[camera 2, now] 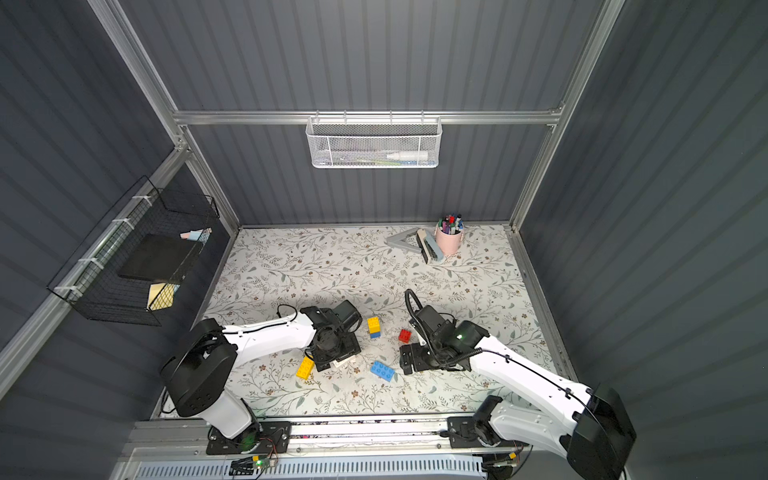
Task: Assemble a spoon with lego
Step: Pick up the lego brick from the center of the board, then assemble the lego brick with the lego brick.
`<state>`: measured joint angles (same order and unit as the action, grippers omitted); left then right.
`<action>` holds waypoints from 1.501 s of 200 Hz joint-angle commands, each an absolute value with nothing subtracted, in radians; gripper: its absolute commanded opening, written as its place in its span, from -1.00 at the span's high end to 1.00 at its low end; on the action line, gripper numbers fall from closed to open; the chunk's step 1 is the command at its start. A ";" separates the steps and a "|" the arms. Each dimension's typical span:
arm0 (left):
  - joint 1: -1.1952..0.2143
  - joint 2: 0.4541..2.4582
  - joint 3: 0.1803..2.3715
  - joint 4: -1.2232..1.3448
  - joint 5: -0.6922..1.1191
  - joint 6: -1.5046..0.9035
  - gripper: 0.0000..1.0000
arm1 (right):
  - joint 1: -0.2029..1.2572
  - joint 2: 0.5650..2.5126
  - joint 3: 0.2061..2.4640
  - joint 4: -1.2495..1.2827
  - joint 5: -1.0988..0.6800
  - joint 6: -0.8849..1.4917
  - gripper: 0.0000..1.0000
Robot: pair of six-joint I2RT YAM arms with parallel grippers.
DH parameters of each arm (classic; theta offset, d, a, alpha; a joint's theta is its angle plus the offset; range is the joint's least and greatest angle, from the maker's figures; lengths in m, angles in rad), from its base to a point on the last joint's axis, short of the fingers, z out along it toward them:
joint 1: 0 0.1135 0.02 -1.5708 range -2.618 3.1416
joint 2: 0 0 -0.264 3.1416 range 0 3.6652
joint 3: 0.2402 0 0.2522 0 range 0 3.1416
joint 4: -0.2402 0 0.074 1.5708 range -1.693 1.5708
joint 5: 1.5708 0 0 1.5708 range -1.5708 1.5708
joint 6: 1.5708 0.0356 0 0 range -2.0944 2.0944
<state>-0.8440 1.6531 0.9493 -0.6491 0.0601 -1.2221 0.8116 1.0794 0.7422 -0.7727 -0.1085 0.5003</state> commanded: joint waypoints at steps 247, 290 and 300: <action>-0.851 1.878 1.589 -0.878 0.023 -0.814 -0.40 | 0.818 0.990 0.712 -0.793 -0.063 0.566 -0.92; -0.853 1.878 1.550 -0.833 0.023 -0.857 -0.38 | 0.819 0.972 0.692 -0.785 -0.058 0.561 -0.92; -0.853 1.879 1.545 -0.826 0.025 -0.864 -0.38 | 0.818 0.970 0.687 -0.782 -0.057 0.559 -0.92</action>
<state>-0.8448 1.8942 1.5654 -0.8360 0.0231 -0.8291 0.8143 0.9825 0.7055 -0.7769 -0.0780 0.5537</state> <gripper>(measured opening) 0.692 0.961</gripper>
